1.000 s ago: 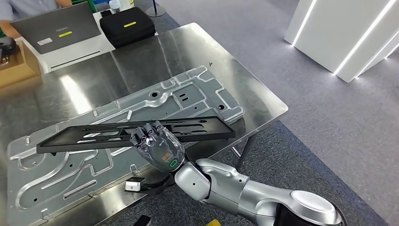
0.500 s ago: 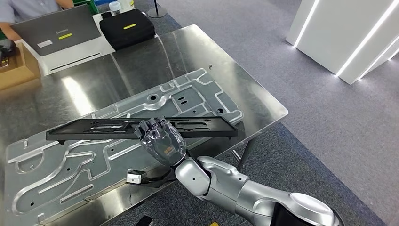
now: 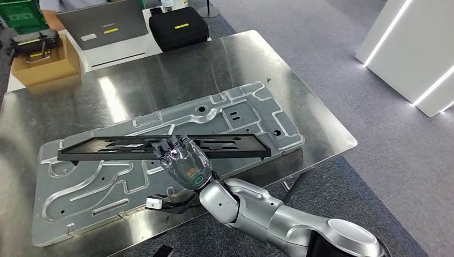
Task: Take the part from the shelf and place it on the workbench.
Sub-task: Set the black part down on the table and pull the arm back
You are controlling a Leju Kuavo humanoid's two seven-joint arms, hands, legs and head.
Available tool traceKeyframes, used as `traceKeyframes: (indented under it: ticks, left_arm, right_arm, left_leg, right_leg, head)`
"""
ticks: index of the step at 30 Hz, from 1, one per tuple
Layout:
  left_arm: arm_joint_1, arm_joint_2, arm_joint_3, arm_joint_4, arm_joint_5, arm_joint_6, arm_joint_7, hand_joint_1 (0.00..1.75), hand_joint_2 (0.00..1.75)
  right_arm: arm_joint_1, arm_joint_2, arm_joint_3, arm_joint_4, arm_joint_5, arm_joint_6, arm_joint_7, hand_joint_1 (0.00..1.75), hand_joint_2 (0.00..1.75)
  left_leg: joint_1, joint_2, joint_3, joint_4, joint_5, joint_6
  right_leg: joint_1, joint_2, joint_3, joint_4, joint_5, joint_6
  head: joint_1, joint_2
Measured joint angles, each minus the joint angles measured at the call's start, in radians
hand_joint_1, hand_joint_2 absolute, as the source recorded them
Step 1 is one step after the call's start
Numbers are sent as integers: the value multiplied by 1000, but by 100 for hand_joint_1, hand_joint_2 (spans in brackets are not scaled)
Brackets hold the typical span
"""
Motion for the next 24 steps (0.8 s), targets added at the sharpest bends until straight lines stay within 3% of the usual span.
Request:
traceKeyframes:
  ticks: [3,5,6,8,10,12,13,15,17,21,23,24]
  left_arm:
    - [0,0,0,0,0,0,0,0,175]
    - [0,-1,0,0,-1,0,0,0,175]
    - [0,-1,0,0,-1,0,-1,0,175]
    - [-1,-1,0,0,-3,0,-3,0,175]
    - [-3,-1,0,0,-4,0,-7,0,175]
    - [-3,-1,0,0,-6,0,-10,0,175]
    - [-3,-1,0,0,-9,0,-12,0,175]
    - [-4,0,0,0,-16,2,-18,0,175]
    - [-5,0,0,0,-21,3,-27,0,175]
    - [-4,0,0,0,-18,3,-37,0,175]
    - [-6,0,0,0,-16,0,-42,0,175]
    - [-7,0,0,0,-15,-1,-43,0,175]
  right_arm:
    - [-1,0,1,0,0,0,0,175,175]
    - [-3,1,4,2,0,0,2,175,175]
    - [-5,2,5,3,0,0,3,175,175]
    - [-12,4,7,4,0,0,6,175,175]
    - [-14,2,11,7,0,0,8,175,175]
    - [-13,1,16,11,0,0,9,175,175]
    - [-14,1,17,13,0,0,10,175,175]
    - [-16,1,19,16,0,0,12,175,175]
    - [-19,0,20,19,0,0,12,175,175]
    - [-20,0,18,33,0,0,-14,175,175]
    - [-18,1,8,50,0,0,-53,175,175]
    - [-17,1,4,63,0,0,-68,175,175]
  left_leg:
    - [-1,-4,-3,2,0,-3]
    - [1,-10,-10,5,0,-16]
    - [2,-2,-17,17,-8,-26]
    - [4,34,-55,94,-52,-42]
    - [5,59,-113,215,-103,-50]
    - [8,65,-131,251,-101,-55]
    - [9,67,-112,215,-76,-55]
    - [9,71,-42,83,-19,-51]
    - [3,71,1,0,1,-41]
    - [2,70,10,-17,5,-18]
    - [6,72,15,-26,10,-6]
    - [5,72,15,-27,10,-3]
  right_leg:
    - [-2,15,4,-10,-5,0]
    - [-2,11,13,-25,-5,-2]
    - [-3,0,19,-35,-2,-7]
    - [-2,-28,28,-46,2,-21]
    - [1,-44,28,-46,0,-25]
    - [2,-56,28,-44,-3,-27]
    - [3,-59,28,-42,-4,-26]
    - [3,-62,28,-39,-6,-21]
    - [5,-62,27,-37,-8,-13]
    - [4,-63,25,-32,-14,8]
    - [3,-63,-4,32,-54,15]
    - [3,-63,-34,95,-85,17]
  head:
    - [0,0]
    - [-1,0]
    - [-2,0]
    - [-4,0]
    - [-4,0]
    - [-5,0]
    - [-5,0]
    - [-4,0]
    - [-4,0]
    - [-4,0]
    - [-3,0]
    - [-3,0]
